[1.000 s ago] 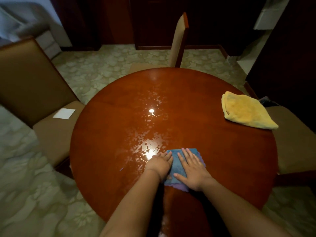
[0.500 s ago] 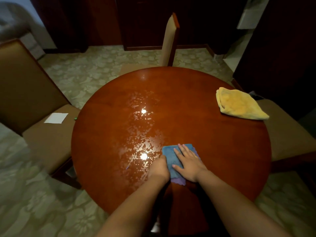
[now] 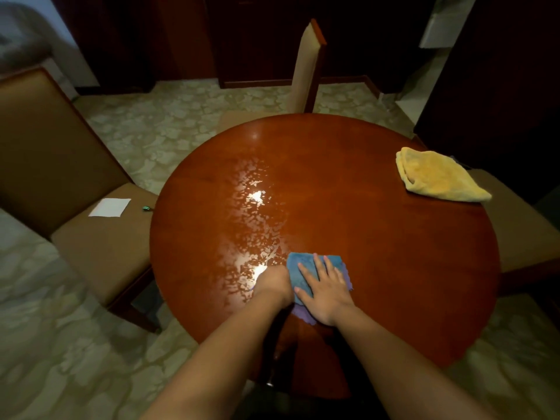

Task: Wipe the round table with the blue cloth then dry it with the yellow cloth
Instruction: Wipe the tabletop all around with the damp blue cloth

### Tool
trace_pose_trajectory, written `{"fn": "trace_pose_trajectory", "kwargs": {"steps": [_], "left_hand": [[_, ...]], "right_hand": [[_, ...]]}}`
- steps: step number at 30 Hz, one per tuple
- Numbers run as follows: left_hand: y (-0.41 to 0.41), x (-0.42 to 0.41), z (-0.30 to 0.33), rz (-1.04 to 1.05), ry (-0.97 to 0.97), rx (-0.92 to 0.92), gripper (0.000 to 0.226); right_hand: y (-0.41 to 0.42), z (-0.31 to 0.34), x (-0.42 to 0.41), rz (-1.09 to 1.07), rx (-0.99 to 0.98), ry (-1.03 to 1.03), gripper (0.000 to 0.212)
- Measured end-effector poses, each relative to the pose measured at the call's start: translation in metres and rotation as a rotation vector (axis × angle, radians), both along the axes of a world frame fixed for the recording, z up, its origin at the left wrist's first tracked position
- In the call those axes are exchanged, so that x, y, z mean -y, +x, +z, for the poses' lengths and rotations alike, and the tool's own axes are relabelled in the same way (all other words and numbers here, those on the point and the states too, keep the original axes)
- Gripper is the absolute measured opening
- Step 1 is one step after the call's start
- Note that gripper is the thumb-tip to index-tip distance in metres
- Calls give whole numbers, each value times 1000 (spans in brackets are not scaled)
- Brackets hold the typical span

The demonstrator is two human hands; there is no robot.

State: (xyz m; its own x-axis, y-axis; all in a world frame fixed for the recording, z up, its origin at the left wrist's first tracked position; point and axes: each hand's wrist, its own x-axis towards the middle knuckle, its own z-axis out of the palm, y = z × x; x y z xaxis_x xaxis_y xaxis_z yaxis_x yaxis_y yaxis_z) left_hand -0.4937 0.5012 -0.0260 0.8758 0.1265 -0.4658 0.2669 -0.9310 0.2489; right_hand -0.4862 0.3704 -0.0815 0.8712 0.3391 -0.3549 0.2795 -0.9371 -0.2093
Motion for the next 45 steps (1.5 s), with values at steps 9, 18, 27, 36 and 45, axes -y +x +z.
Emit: {"fn": "trace_pose_trajectory", "kwargs": {"steps": [9, 18, 27, 36, 45], "left_hand": [[-3, -76, 21, 95, 117, 101, 23], [-8, -112, -5, -100, 95, 141, 32], [-10, -95, -30, -715, 419, -103, 89], [-12, -34, -37, -664, 492, -90, 82], [1, 50, -43, -570, 432, -96, 82]], "right_hand": [[-9, 0, -85, -81, -65, 97, 65], [-11, -8, -82, 183, 34, -14, 65], [-4, -6, -41, 320, 39, -9, 106], [9, -8, 21, 237, 71, -24, 126], [46, 1, 100, 312, 42, -116, 134]]}}
